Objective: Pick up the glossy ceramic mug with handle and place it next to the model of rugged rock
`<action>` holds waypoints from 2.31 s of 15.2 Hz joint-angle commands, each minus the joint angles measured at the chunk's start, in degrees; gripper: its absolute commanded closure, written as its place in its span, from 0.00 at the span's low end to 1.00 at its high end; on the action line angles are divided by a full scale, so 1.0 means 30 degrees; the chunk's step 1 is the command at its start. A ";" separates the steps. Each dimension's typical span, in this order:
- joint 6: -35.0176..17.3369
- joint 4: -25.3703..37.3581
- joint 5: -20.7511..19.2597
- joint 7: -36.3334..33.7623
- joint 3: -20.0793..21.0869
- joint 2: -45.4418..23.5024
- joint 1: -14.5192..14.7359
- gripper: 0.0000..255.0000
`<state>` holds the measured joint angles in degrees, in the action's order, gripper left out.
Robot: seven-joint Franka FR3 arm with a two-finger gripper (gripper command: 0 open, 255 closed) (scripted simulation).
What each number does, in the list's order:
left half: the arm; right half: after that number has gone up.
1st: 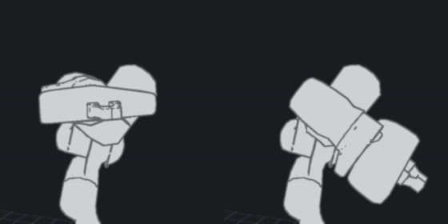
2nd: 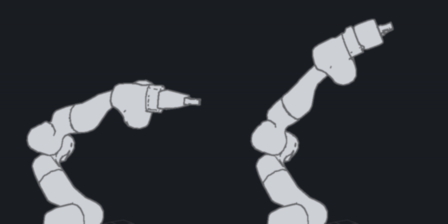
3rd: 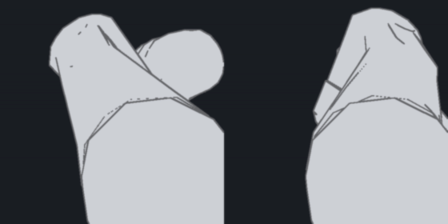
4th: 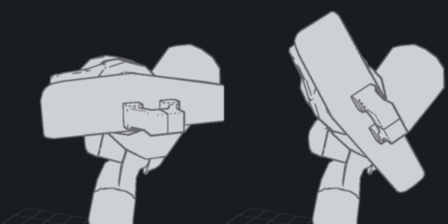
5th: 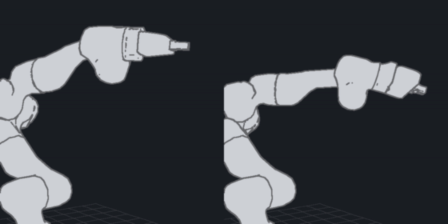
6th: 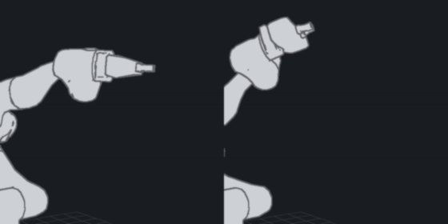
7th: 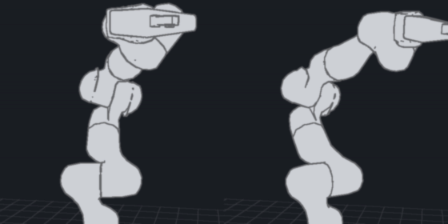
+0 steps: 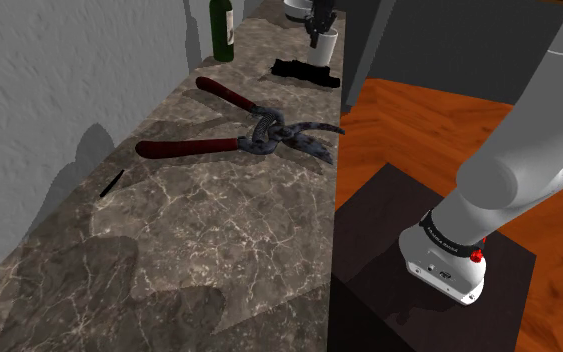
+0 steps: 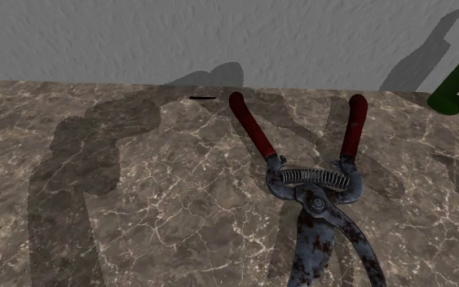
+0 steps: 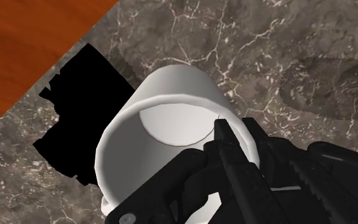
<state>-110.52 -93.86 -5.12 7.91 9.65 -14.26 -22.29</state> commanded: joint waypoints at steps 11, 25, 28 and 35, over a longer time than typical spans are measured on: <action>-0.2810 -0.2076 -0.0219 -0.0187 -0.0085 -0.0732 -0.0024 1.00; -0.5010 -0.3335 -0.0504 -0.0439 -0.0184 -0.1694 0.0021 1.00; -0.5010 -0.3335 -0.0504 -0.0439 -0.0185 -0.1694 0.0021 1.00; -0.5013 -0.3338 -0.0504 -0.0440 -0.0184 -0.1693 0.0022 0.00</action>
<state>-125.55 -103.88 -6.63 6.58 9.09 -19.34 -22.23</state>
